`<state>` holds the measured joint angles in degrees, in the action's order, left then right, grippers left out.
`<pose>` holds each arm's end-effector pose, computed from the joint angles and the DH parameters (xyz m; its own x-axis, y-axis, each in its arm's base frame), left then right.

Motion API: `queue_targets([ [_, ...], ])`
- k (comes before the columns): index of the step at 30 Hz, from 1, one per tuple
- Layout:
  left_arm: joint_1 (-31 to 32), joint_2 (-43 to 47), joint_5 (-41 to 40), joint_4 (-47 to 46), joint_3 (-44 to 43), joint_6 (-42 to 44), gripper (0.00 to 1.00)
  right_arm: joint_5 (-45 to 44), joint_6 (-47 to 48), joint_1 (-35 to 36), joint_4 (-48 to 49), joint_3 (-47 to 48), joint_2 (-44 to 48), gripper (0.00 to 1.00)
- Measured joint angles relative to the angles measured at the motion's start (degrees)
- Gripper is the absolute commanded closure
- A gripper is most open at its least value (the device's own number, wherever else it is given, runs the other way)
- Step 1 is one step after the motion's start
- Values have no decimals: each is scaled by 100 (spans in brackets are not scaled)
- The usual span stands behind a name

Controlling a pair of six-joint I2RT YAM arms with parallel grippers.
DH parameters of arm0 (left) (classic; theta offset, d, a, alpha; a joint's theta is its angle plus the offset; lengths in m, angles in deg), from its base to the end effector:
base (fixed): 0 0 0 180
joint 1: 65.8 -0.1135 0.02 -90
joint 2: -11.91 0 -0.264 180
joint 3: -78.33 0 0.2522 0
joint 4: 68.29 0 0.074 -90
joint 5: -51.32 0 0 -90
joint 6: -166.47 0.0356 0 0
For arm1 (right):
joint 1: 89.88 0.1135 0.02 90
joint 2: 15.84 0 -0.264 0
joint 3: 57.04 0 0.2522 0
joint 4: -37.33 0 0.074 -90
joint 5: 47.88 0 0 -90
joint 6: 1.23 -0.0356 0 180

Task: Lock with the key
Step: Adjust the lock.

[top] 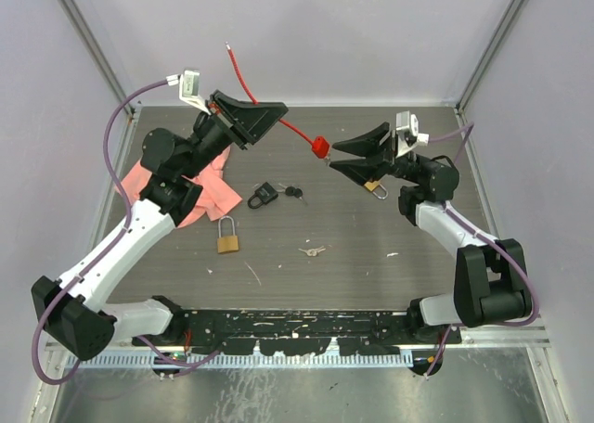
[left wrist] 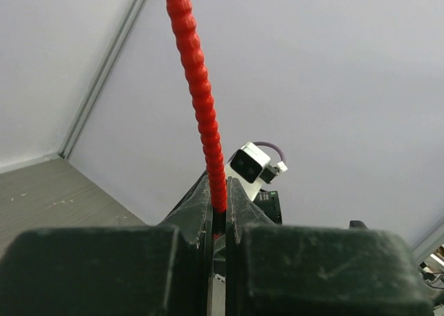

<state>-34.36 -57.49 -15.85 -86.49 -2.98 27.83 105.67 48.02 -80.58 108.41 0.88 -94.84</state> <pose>0.2200 -0.1507 0.4663 -0.2929 -0.6317 -0.7177 0.8282 0.2075 -0.5207 0.2541 0.0739 0.3508 0.1550 0.3200 -0.9347 -0.9783 0.1817 -0.1000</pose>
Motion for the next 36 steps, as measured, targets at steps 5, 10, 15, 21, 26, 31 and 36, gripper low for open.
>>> queue_targets([
  [5,0,-15,79,-142,0,-111,100,9,-11,35,-9,0,2,54],
  [10,0,-68,109,-275,0,-201,100,37,-13,111,-2,0,2,59],
  [15,0,-153,114,-343,0,-315,100,63,9,155,-46,76,2,65],
  [21,0,-162,94,-378,0,-337,100,72,39,179,-48,136,2,79],
  [26,0,-162,-20,-380,39,-354,100,103,297,179,-328,184,42,88],
  [31,0,-162,-216,-393,146,-455,100,142,651,181,-750,328,66,98],
  [36,-2,-162,-426,-472,269,-522,100,186,1049,181,-1342,485,66,99],
])
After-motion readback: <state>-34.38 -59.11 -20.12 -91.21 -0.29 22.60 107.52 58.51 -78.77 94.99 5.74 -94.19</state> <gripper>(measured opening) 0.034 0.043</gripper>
